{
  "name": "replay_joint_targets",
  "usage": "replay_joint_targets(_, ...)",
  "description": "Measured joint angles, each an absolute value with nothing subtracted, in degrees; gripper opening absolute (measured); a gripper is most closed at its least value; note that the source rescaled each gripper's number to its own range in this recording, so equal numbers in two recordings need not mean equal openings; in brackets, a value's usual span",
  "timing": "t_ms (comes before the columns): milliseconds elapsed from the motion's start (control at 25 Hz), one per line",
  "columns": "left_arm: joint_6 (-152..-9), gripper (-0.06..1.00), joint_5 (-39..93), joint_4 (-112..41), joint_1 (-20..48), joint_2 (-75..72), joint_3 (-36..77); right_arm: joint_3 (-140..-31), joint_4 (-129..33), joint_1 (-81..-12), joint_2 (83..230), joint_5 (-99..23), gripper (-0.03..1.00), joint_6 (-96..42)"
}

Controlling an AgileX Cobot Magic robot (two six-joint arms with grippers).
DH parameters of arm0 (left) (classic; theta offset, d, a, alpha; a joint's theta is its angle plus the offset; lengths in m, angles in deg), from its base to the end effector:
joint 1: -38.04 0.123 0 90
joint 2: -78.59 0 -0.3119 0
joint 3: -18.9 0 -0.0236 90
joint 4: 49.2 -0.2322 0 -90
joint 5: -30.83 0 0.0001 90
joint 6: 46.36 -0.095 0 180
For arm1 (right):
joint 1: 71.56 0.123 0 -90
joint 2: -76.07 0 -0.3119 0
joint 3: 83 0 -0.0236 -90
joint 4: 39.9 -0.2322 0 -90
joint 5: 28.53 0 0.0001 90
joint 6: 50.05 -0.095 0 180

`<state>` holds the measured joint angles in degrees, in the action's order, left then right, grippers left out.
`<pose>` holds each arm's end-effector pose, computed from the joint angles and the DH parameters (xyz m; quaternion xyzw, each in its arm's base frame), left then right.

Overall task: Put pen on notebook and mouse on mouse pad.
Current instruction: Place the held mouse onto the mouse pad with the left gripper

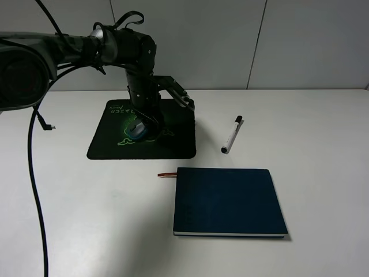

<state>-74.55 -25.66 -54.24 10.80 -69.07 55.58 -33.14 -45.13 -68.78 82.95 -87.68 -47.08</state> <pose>0.4561 -0.2270 0.1363 0.4797 0.8698 0.0400 0.1087 -0.0435 0.0053 0.2662 -0.0434 0.8455 0.0447 0.5303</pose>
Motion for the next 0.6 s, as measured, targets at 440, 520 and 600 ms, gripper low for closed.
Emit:
replay_joint_targets(440,-71.3,0.96,-22.2,-54.3,10.8,-69.1,55.6,-33.1,-45.1,-68.8,83.0,-87.7,1.0,-47.1)
replay_joint_targets(520,-71.3,0.98,-22.2,-54.3,10.8,-69.1,55.6,-33.1,-45.1,-68.8,83.0,-87.7,1.0,-47.1)
replay_joint_targets(600,-71.3,0.99,-22.3,-54.3,10.8,-69.1,55.6,-33.1,-45.1,-68.8,83.0,-87.7,1.0,-47.1)
